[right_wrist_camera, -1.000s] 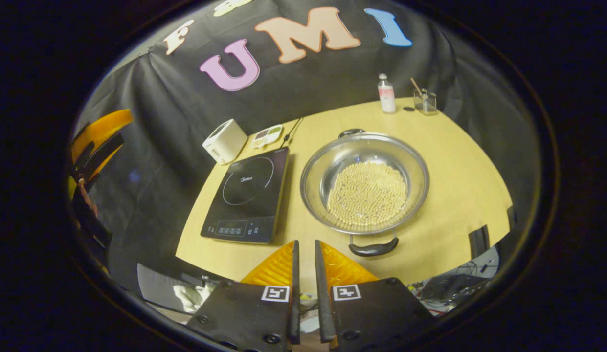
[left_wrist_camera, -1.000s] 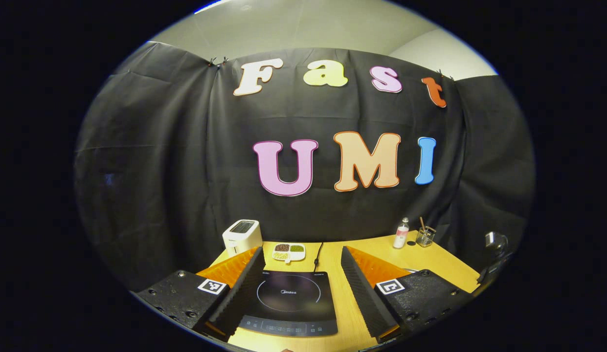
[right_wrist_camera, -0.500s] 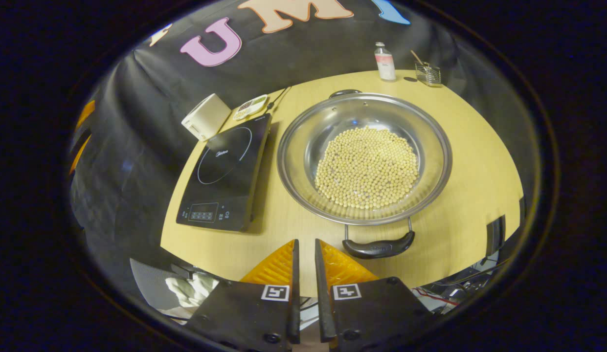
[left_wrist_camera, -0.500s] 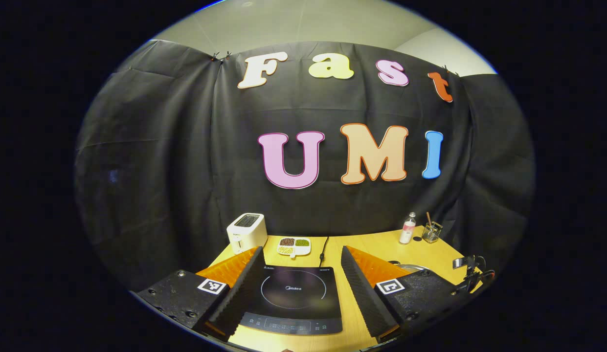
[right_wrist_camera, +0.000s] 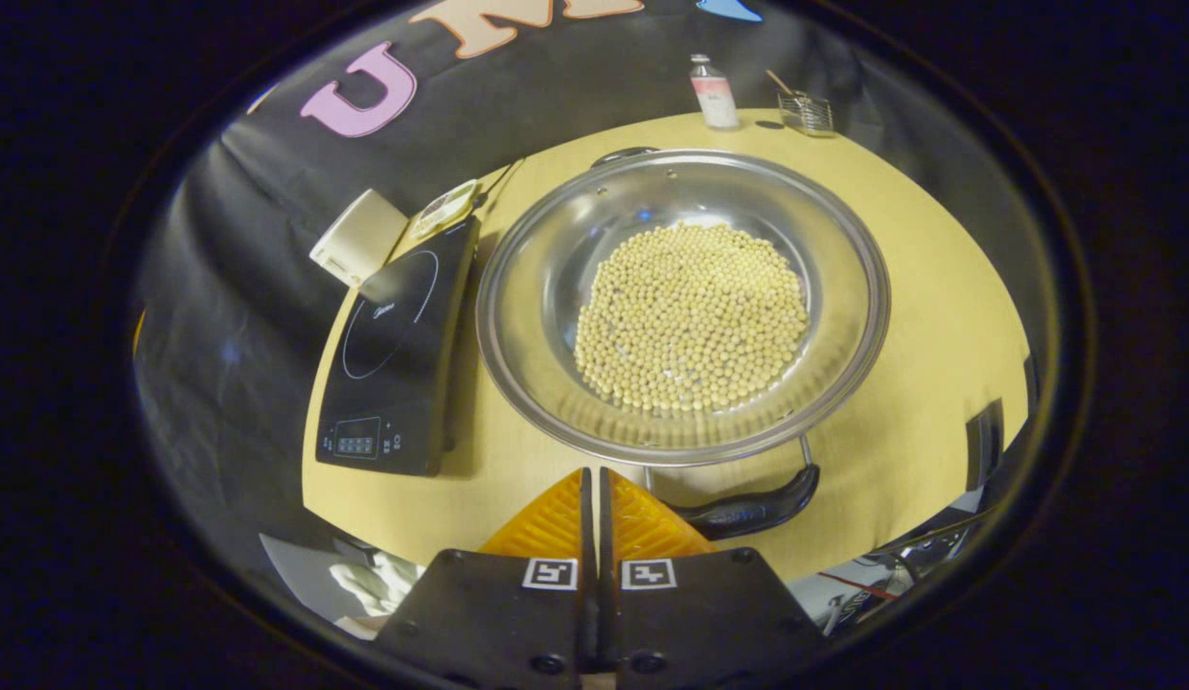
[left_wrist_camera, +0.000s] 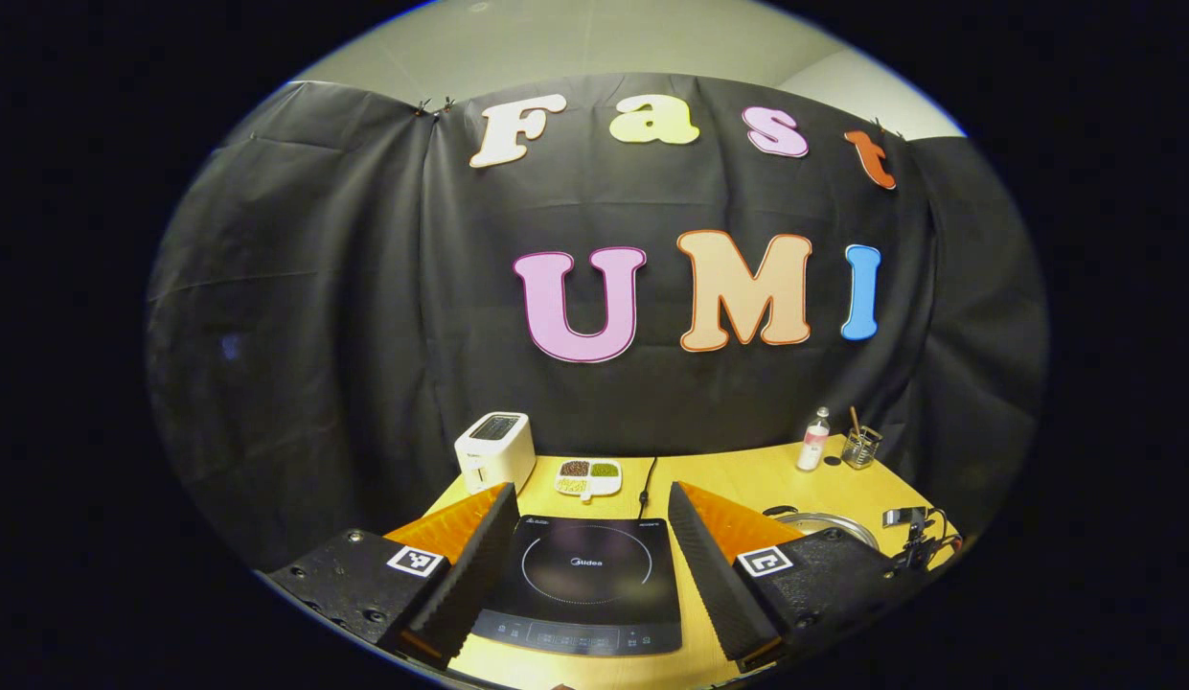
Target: First push the handle of the pot to place it horizontally, then grasp the pot with both hands and set it on the induction cooktop.
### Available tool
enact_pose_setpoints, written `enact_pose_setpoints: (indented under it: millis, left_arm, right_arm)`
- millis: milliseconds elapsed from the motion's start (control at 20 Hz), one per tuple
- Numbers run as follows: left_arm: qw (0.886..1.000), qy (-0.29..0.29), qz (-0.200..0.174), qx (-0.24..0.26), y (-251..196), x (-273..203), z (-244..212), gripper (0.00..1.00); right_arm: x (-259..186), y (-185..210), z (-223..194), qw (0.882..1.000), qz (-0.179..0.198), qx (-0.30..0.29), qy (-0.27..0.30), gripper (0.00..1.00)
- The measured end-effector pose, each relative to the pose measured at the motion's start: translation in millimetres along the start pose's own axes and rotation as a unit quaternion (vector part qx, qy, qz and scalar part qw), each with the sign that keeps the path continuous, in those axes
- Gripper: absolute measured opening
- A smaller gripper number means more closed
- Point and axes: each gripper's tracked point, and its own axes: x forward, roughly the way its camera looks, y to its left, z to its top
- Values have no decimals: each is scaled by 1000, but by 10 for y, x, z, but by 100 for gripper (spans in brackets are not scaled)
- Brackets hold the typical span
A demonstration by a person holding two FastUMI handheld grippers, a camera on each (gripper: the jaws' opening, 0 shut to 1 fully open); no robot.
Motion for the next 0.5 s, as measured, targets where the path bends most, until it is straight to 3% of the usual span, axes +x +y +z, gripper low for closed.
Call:
enact_pose_setpoints:
  millis: [50,500]
  left_arm:
    - [1000,0,1,-1,-3,5,6,92]
    - [1000,2,-4,-6,-79,53,-6,93]
  right_arm:
    - [-10,-22,7,1000,-4,-1,0,0]
    - [-63,-543,163,998,-56,5,-6,3]
